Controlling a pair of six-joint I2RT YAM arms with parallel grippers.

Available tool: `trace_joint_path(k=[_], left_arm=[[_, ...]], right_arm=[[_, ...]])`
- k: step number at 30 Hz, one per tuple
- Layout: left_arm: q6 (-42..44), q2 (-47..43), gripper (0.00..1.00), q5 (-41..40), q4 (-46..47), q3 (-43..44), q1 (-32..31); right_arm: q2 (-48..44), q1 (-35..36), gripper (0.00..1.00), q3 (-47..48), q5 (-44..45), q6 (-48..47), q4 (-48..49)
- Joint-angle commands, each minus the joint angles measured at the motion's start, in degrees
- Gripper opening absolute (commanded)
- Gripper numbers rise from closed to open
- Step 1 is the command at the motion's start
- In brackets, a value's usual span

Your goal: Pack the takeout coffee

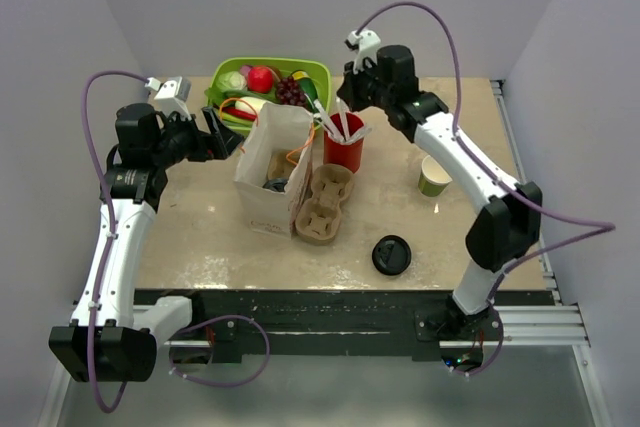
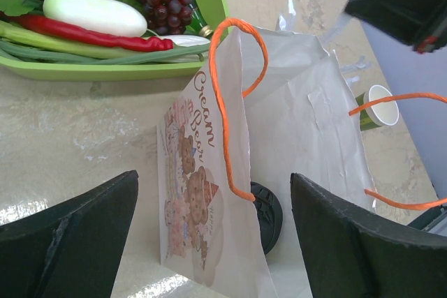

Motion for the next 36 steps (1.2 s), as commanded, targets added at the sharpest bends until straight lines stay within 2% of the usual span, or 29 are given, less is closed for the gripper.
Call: trace_joint_path(k=[1, 6, 9, 15, 18, 22, 25, 26, 28, 29, 30, 32, 33, 34, 36], left_arm=[[0.28, -0.96, 0.93, 0.8, 2.18, -0.26, 0.1], [0.2, -1.05, 0.93, 0.89, 2.36, -0.26, 0.1], [0.28, -1.31, 0.93, 1.06, 2.36, -0.26, 0.1], [0.37, -1.4, 0.94, 1.59, 2.44, -0.35, 0.01], [0.46, -1.49, 0.94, 1.59, 2.36, -0.44, 0.1], [0.46, -1.58, 0.94, 2.03, 2.44, -0.7, 0.1], [0.37, -1.4, 0.94, 2.56, 2.44, -0.88, 0.1], [0.37, -1.4, 0.94, 2.56, 2.36, -0.96, 0.02], [0.37, -1.75, 0.94, 2.56, 2.35, -1.23, 0.01], [0.37, -1.93, 0.94, 2.56, 2.62, -1.4, 0.1], [0.29, -2.02, 0.94, 2.56, 2.88, -1.49, 0.02], [0.37, -1.93, 0.95, 2.56, 2.71, -1.23, 0.01], [0.37, -1.84, 0.95, 2.38, 2.71, -1.23, 0.01], [0.37, -1.75, 0.96, 2.38, 2.79, -1.14, 0.1], [0.63, -1.67, 0.96, 2.47, 2.53, -0.97, 0.02]], right_arm=[[-12.9, 0.5, 0.0, -2.34, 3.91, 1.62, 11.78], [-19.41, 0.42, 0.0, -3.48, 2.77, 2.06, 17.22], [-22.31, 0.42, 0.0, -3.49, 1.02, 4.87, 24.25], [-20.57, 0.77, 0.0, 6.08, -5.39, 11.63, 27.43], [-17.31, 2.17, 0.0, 11.62, -9.97, 14.72, 26.29], [-13.45, 6.56, 0.0, 17.07, -9.45, 13.93, 24.88], [-9.93, 7.62, 0.0, 23.57, -7.87, 12.27, 17.69], [-9.75, 7.62, 0.0, 24.71, -4.99, 11.22, 11.67], [-11.14, 7.62, 0.0, 24.29, 0.98, 8.75, 5.4], [-12.46, 7.71, 0.0, 19.33, 3.27, 7.7, 3.11], [-16.56, 7.62, 0.14, 15.8, 8.87, 8.73, 2.3], [-21.06, 7.62, 0.24, 5.69, 13.47, 11.19, -0.85], [-23.35, 7.62, 0.36, 1.83, 18.63, 13.9, -1.57], [-28.07, 7.62, 0.42, -1.78, 19.98, 15.67, -2.62], [-31.62, 7.54, 0.5, -10.75, 20.96, 19.61, -6.92]])
